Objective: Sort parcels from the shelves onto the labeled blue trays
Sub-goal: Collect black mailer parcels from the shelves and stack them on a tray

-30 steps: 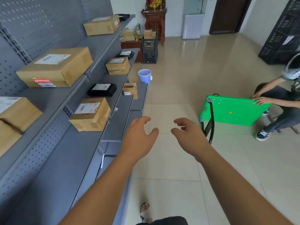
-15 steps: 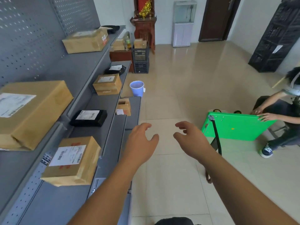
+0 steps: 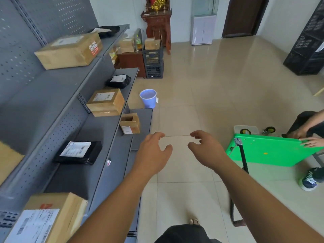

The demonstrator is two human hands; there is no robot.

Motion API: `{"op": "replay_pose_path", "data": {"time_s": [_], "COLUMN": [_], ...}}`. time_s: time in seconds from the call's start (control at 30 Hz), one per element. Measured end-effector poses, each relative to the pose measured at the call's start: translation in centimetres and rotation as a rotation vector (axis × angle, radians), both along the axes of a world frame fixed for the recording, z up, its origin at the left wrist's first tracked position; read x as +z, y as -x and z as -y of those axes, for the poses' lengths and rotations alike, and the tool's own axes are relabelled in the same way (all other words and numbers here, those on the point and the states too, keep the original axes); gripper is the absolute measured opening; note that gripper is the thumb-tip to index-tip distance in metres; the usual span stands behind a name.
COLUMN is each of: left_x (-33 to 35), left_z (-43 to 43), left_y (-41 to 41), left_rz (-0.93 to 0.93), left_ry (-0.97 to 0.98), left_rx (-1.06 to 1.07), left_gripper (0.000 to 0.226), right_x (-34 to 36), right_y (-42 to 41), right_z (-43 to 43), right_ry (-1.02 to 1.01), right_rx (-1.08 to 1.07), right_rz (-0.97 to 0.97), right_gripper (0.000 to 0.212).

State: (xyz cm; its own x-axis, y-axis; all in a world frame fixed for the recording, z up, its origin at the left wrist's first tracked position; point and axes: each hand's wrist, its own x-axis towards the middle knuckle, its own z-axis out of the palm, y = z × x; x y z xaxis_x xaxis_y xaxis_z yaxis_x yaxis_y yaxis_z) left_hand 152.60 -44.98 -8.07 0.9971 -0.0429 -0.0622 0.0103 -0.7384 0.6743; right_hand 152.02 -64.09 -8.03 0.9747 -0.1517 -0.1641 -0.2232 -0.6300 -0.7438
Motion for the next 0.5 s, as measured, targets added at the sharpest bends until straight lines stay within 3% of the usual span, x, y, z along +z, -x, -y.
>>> {"op": "replay_pose_path", "data": {"time_s": [0.23, 0.5], "left_x": [0.0, -2.0], "left_z": [1.5, -4.1], "left_y": [-9.4, -16.5], "left_rz": [-0.028, -0.147], "left_ry": [-0.057, -0.151], "left_rx": [0.134, 0.288], "left_gripper": [0.048, 0.052], "right_x": [0.7, -1.1], "right_y": [-12.2, -22.7], "right_z": [1.4, -4.8], "right_ry": [0.068, 0.144], "right_rx": [0.170, 0.409], "right_rz": [-0.016, -0.071], "right_gripper": [0.044, 0.047]}}
